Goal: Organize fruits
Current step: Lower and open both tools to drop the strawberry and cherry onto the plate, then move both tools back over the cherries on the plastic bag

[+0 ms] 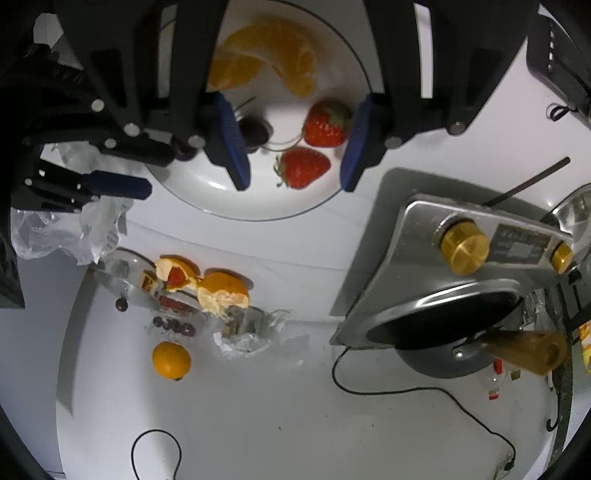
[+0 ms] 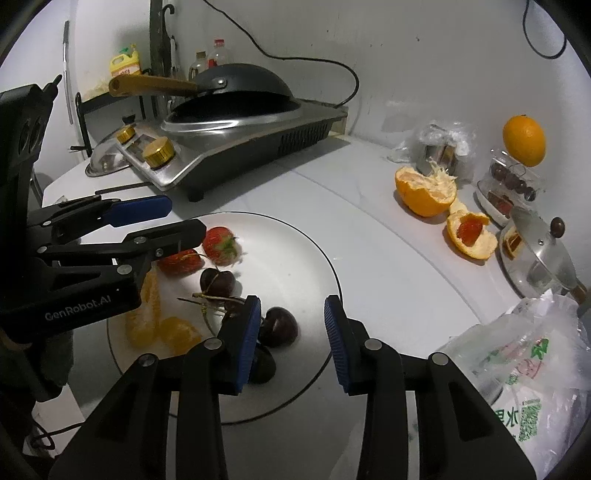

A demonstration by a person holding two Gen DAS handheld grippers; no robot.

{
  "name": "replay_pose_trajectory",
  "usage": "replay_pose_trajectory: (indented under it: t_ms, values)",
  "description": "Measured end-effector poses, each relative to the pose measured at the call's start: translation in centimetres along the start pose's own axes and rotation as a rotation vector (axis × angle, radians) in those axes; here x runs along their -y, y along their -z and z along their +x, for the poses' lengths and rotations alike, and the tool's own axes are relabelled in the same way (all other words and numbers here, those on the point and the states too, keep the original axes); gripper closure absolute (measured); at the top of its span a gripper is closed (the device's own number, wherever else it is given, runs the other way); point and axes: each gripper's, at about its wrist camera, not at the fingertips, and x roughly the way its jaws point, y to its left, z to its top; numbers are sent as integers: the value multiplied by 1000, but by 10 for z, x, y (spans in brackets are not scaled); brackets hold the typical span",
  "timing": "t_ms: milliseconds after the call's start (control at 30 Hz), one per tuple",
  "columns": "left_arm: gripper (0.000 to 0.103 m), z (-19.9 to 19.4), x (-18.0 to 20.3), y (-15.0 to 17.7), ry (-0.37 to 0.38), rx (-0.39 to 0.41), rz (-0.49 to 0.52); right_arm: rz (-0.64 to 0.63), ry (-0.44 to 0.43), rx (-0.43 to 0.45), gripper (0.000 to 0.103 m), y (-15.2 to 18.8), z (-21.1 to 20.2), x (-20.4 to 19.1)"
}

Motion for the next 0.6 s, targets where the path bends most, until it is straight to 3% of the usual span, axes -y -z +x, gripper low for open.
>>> replay_pose_trajectory:
  t_ms: [600]
  values:
    - [51,-53,29,19,-12,26,-8,16,29,68,65,22,-57,3]
